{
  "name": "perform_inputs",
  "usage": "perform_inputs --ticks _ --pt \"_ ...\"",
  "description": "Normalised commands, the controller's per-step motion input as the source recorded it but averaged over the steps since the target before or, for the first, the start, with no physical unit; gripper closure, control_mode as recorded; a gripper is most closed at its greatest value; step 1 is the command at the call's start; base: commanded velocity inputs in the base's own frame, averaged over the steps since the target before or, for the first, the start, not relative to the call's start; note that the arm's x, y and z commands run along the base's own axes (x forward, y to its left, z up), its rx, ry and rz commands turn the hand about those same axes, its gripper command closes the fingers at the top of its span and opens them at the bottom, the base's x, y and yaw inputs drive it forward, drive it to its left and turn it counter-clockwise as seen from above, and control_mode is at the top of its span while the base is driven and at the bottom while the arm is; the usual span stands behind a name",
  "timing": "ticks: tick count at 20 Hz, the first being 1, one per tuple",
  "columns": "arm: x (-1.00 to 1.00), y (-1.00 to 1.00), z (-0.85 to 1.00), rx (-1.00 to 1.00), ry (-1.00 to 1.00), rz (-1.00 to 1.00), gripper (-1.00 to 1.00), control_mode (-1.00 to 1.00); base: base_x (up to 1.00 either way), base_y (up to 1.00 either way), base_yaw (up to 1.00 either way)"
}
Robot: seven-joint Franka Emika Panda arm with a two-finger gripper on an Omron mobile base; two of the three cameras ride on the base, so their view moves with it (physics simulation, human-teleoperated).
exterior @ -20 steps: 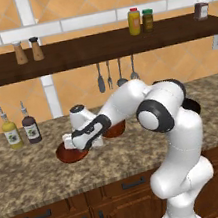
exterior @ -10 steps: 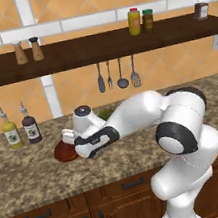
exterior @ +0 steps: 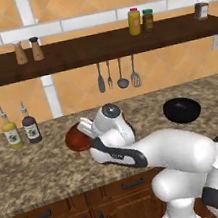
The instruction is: Pick up the bowls on the counter and stack them on top of one another in the open cabinet. Place the smaller bowl on top of the larger bowl.
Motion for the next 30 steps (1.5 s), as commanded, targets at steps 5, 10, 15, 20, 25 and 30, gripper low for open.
perform_inputs --ticks 5,10,15,20,25,30 --pt "-0.49 -0.99 1.00 0.11 0.05 -0.03 1.00 -1.00 0.00 0.00 0.00" --pt "-0.55 -1.00 1.00 0.10 0.00 -0.08 1.00 -1.00 0.00 0.00 0.00" --pt "-0.49 -1.00 0.96 0.10 0.03 -0.11 1.00 -1.00 0.00 0.00 0.00" --pt "-0.32 -1.00 0.74 0.07 0.14 -0.13 1.00 -1.00 0.00 0.00 0.00" --pt "-0.16 -1.00 0.30 0.10 0.09 -0.15 1.00 -1.00 0.00 0.00 0.00" --pt "0.00 -1.00 0.00 0.13 0.09 -0.08 1.00 -1.00 0.00 0.00 0.00"
